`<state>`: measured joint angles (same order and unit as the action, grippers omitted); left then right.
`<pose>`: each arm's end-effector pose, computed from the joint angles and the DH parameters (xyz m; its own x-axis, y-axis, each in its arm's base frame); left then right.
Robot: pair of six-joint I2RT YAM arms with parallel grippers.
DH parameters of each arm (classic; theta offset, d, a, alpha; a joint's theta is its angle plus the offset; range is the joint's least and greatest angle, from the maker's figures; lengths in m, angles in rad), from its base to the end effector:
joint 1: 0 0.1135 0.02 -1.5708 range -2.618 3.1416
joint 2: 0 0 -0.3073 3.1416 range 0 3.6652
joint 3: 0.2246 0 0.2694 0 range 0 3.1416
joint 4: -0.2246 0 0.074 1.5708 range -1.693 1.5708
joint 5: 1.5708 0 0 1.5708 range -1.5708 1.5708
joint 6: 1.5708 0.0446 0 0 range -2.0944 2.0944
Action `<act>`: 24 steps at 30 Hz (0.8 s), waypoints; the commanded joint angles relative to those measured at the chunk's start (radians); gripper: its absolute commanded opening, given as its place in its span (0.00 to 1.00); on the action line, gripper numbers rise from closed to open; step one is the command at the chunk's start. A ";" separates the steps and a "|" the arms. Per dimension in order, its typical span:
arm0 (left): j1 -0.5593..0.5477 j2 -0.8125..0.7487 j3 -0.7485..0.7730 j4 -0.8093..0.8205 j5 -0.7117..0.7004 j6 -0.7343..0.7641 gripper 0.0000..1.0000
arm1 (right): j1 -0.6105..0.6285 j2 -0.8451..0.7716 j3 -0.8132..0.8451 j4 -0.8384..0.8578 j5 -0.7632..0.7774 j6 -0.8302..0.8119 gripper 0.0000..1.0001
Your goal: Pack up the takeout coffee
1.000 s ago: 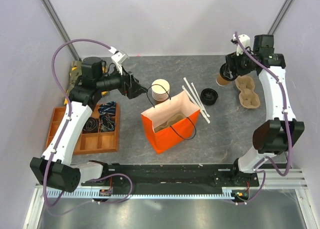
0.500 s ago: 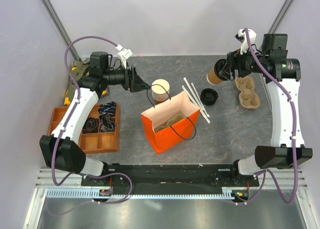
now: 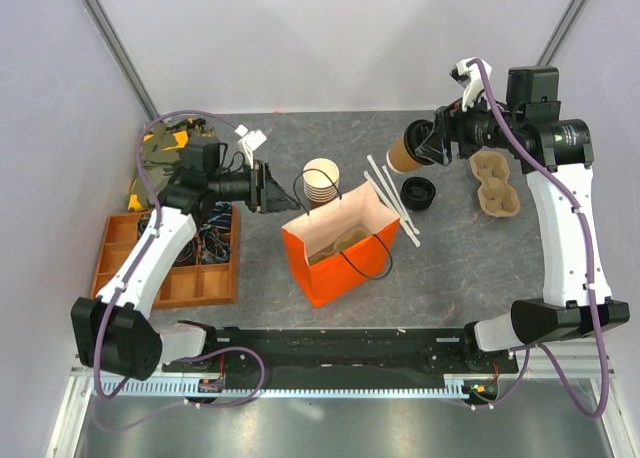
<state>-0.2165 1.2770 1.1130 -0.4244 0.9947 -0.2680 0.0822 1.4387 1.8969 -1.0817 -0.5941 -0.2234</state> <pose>0.2671 -0.0970 0.3694 -0.7341 0.0138 -0.6789 0.6263 0.4001 -0.6691 0.2756 0.0478 0.5233 -0.4520 -0.2214 -0.8641 -0.6369 0.7583 0.1389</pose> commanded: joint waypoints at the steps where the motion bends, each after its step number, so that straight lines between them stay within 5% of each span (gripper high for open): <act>1: -0.030 -0.118 -0.067 0.090 -0.022 -0.065 0.48 | 0.030 -0.023 0.071 0.011 -0.019 0.033 0.45; 7: -0.050 -0.272 -0.121 0.025 -0.068 0.012 0.33 | 0.045 -0.020 0.083 0.014 -0.013 0.038 0.45; 11: -0.049 -0.308 -0.019 -0.112 -0.186 0.347 0.46 | 0.048 -0.021 0.087 0.017 -0.009 0.039 0.45; 14: -0.076 -0.219 0.138 -0.225 -0.147 0.456 0.52 | 0.050 -0.026 0.080 0.025 -0.010 0.047 0.45; 24: -0.182 0.007 0.321 -0.271 -0.318 0.403 0.54 | 0.053 -0.053 0.093 0.028 0.010 0.064 0.45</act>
<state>-0.3962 1.2278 1.3705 -0.6609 0.7994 0.1383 0.1291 1.4349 1.9480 -1.0779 -0.5900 -0.1791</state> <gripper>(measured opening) 0.536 0.758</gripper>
